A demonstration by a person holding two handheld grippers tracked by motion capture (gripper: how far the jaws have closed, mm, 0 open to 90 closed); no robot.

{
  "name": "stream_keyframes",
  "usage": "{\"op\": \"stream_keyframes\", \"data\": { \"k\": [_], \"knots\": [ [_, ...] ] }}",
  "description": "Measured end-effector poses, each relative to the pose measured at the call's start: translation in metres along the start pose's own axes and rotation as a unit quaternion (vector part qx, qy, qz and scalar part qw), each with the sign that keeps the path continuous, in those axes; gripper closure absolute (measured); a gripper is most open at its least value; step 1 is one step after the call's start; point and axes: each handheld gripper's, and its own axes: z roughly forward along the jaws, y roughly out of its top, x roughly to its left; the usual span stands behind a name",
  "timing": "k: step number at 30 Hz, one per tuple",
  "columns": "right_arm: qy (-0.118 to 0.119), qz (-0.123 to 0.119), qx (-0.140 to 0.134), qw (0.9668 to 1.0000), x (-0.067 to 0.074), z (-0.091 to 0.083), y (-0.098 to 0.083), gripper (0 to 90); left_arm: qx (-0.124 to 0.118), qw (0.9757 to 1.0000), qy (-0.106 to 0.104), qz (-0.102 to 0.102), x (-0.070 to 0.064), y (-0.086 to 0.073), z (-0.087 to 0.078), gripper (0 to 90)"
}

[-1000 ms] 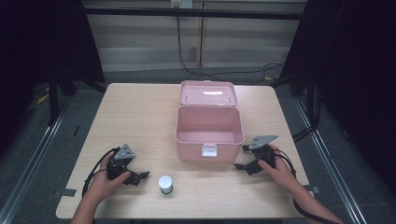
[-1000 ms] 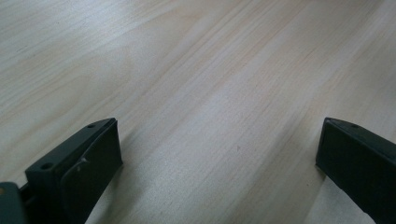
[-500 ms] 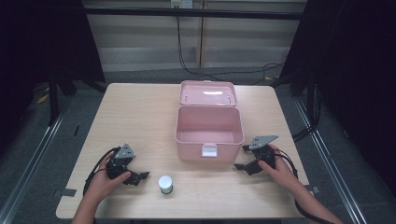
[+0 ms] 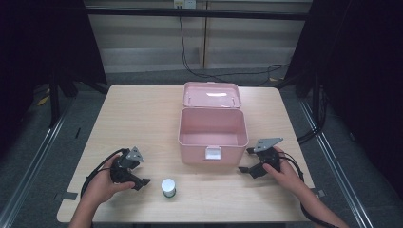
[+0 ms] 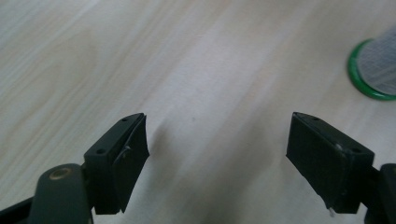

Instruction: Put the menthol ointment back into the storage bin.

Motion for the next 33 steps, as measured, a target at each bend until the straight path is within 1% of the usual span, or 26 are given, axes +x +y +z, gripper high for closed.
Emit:
{"op": "stream_keyframes", "data": {
  "k": [2, 3, 4, 5, 7, 8, 9, 10, 11, 13, 14, 15, 16, 18, 19, 20, 21, 22, 24, 25, 26, 27, 28, 30, 32, 33],
  "knots": [
    [0.000, 0.000, 0.000, 1.0000, 0.000, 0.000, 0.000, 12.2, 0.022, 0.9995, -0.005, 0.020, -0.007, 0.006, -0.005, 20.4],
    [0.000, 0.000, 0.000, 1.0000, 0.000, 0.000, 0.000, 12.2, 0.030, 0.9992, -0.012, 0.023, -0.010, 0.009, -0.006, 20.4],
    [0.000, 0.000, 0.000, 1.0000, 0.000, 0.000, 0.000, 12.2, 0.030, 0.9992, -0.012, 0.023, -0.010, 0.009, -0.006, 20.4],
    [0.000, 0.000, 0.000, 1.0000, 0.000, 0.000, 0.000, 12.2, 0.050, 0.9976, -0.024, 0.040, -0.017, 0.015, -0.008, 20.4],
    [0.000, 0.000, 0.000, 1.0000, 0.000, 0.000, 0.000, 12.2, 0.066, 0.9959, -0.029, 0.054, -0.023, 0.020, -0.009, 20.4],
    [0.000, 0.000, 0.000, 1.0000, 0.000, 0.000, 0.000, 12.2, 0.066, 0.9959, -0.029, 0.054, -0.023, 0.020, -0.009, 20.4],
    [0.000, 0.000, 0.000, 1.0000, 0.000, 0.000, 0.000, 12.2, 0.079, 0.9944, -0.034, 0.062, -0.026, 0.025, -0.011, 20.4],
    [0.000, 0.000, 0.000, 1.0000, 0.000, 0.000, 0.000, 12.2, 0.086, 0.9932, -0.043, 0.067, -0.032, 0.031, -0.011, 20.7],
    [0.000, 0.000, 0.000, 1.0000, 0.000, 0.000, 0.000, 12.3, 0.093, 0.9915, -0.049, 0.077, -0.034, 0.035, -0.012, 20.9],
    [0.000, 0.000, 0.000, 1.0000, 0.000, 0.000, 0.000, 12.2, 0.106, 0.9893, -0.055, 0.083, -0.039, 0.041, -0.011, 21.6],
    [0.000, 0.000, 0.000, 1.0000, 0.000, 0.000, 0.000, 12.3, 0.106, 0.9893, -0.055, 0.083, -0.039, 0.041, -0.011, 21.7],
    [-0.001, 0.000, -0.001, 1.0000, 0.000, 0.000, 0.000, 12.3, 0.112, 0.9882, -0.056, 0.088, -0.044, 0.046, -0.010, 21.8],
    [-0.001, 0.000, 0.000, 1.0000, 0.000, 0.000, 0.000, 12.3, 0.119, 0.9866, -0.058, 0.096, -0.045, 0.049, -0.010, 21.9],
    [-0.001, 0.000, 0.000, 1.0000, 0.000, 0.000, 0.000, 12.3, 0.123, 0.9856, -0.059, 0.101, -0.048, 0.054, -0.009, 22.1],
    [-0.001, 0.000, 0.000, 1.0000, 0.000, 0.000, 0.000, 12.3, 0.123, 0.9856, -0.059, 0.101, -0.048, 0.054, -0.009, 22.5],
    [-0.001, 0.000, -0.001, 1.0000, 0.000, 0.000, 0.000, 12.3, 0.126, 0.9844, -0.061, 0.106, -0.052, 0.058, -0.009, 22.9],
    [-0.001, 0.000, 0.000, 1.0000, 0.000, 0.000, 0.000, 12.3, 0.125, 0.9845, -0.063, 0.105, -0.054, 0.060, -0.009, 23.2],
    [-0.001, 0.000, 0.000, 1.0000, 0.000, 0.000, 0.000, 12.2, 0.128, 0.9837, -0.066, 0.108, -0.055, 0.062, -0.009, 23.3],
    [-0.001, 0.000, 0.000, 1.0000, 0.000, 0.000, 0.000, 12.3, 0.129, 0.9833, -0.066, 0.110, -0.057, 0.064, -0.009, 23.4],
    [-0.001, 0.000, 0.000, 1.0000, 0.000, 0.000, 0.000, 12.2, 0.132, 0.9822, -0.067, 0.116, -0.059, 0.067, -0.008, 23.5],
    [-0.001, 0.000, 0.000, 1.0000, 0.000, 0.000, 0.000, 12.2, 0.132, 0.9822, -0.067, 0.116, -0.059, 0.067, -0.008, 23.5],
    [-0.001, 0.000, 0.000, 1.0000, 0.000, 0.000, 0.000, 12.3, 0.137, 0.9804, -0.072, 0.121, -0.061, 0.069, -0.007, 23.8],
    [-0.001, 0.000, 0.000, 1.0000, 0.000, 0.000, 0.000, 12.2, 0.138, 0.9806, -0.071, 0.120, -0.062, 0.070, -0.006, 24.1],
    [-0.001, 0.000, 0.000, 1.0000, 0.000, 0.000, 0.000, 12.3, 0.145, 0.9791, -0.074, 0.121, -0.065, 0.074, -0.003, 25.7],
    [-0.001, 0.000, 0.000, 1.0000, 0.000, 0.000, 0.000, 12.3, 0.147, 0.9790, -0.074, 0.120, -0.065, 0.076, -0.003, 28.0],
    [-0.001, 0.000, 0.000, 1.0000, 0.000, 0.000, 0.000, 12.3, 0.151, 0.9783, -0.077, 0.119, -0.065, 0.081, -0.002, 28.2]
  ]
}}
